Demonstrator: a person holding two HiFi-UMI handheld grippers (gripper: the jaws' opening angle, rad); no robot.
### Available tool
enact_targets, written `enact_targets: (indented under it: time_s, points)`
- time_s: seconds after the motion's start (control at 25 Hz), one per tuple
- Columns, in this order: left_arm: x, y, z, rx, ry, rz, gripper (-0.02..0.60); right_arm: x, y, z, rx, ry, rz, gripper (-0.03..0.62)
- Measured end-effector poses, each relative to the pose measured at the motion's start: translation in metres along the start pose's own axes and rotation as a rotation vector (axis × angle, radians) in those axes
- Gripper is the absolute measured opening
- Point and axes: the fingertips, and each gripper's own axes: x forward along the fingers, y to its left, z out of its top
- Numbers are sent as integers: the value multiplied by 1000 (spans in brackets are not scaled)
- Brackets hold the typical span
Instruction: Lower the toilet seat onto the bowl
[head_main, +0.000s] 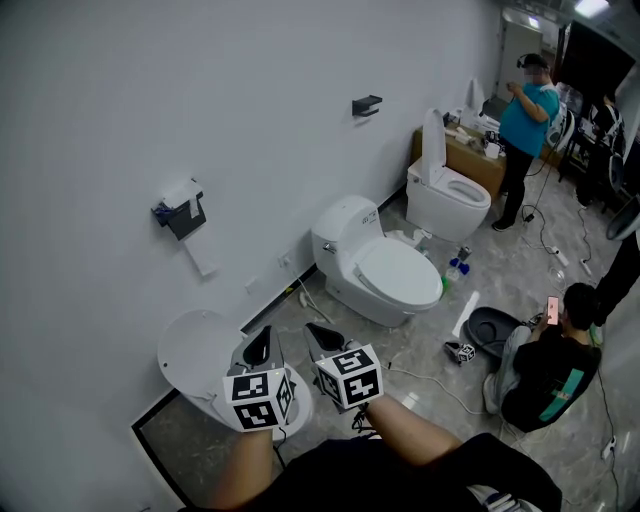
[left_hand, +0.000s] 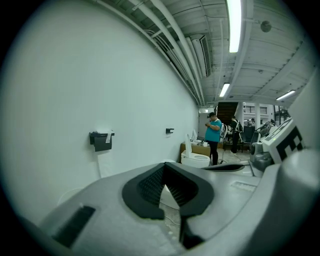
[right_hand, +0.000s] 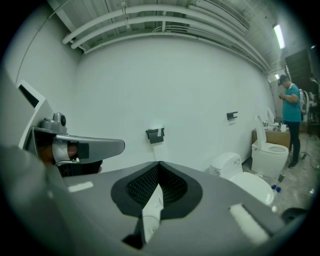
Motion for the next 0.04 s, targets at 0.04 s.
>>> enact_targets:
  time_s: [0.04]
  points:
    - [1,-1,-1,-1,2,-1,9,1,-1,0,0,1,0,6]
